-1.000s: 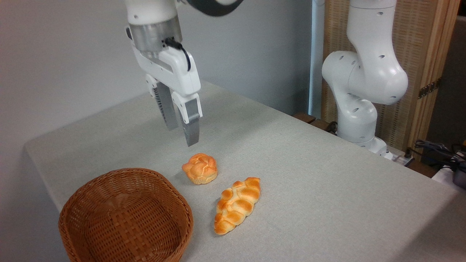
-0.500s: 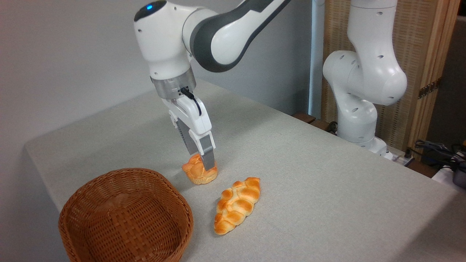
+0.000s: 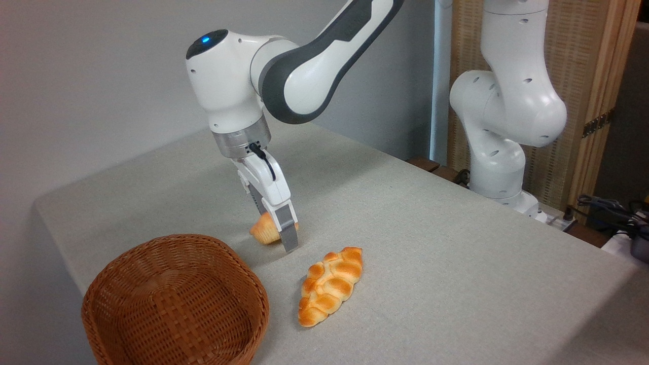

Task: Put bread into the basket
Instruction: 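Close the gripper on the round roll and grip it, then lift the roll and carry it over the wicker basket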

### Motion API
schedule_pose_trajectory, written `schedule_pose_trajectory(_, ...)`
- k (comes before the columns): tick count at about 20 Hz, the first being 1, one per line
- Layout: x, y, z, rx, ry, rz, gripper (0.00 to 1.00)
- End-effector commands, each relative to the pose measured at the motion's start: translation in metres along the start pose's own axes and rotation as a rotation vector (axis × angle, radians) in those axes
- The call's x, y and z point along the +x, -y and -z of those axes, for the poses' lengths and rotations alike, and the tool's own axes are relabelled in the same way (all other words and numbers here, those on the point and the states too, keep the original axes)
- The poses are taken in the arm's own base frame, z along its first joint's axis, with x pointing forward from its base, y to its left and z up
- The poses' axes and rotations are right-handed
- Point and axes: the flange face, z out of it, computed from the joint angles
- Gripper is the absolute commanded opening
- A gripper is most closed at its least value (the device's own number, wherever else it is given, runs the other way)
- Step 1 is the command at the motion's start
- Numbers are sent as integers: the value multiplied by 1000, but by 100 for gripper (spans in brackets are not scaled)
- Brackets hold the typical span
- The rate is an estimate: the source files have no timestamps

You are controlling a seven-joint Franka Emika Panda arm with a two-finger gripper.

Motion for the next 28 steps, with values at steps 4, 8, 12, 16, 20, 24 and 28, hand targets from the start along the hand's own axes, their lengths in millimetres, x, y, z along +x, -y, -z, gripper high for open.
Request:
schedule_pose_trajectory(4, 0, 3, -5, 15, -4, -6, 49)
schedule_pose_trajectory(8, 0, 3, -5, 15, -4, -6, 38)
schedule_pose_trajectory(12, 0, 3, -4, 14, -6, -4, 28)
schedule_pose_trajectory(16, 0, 5, 7, 17, -8, 2, 21)
schedule_pose_trajectory(20, -7, 12, 59, -25, 39, 10, 20)
schedule_pose_trajectory(24, -15, 36, 113, 21, -10, 59, 20)
schedule_pose_trajectory(28, 4, 83, 142, 54, -103, 103, 21)
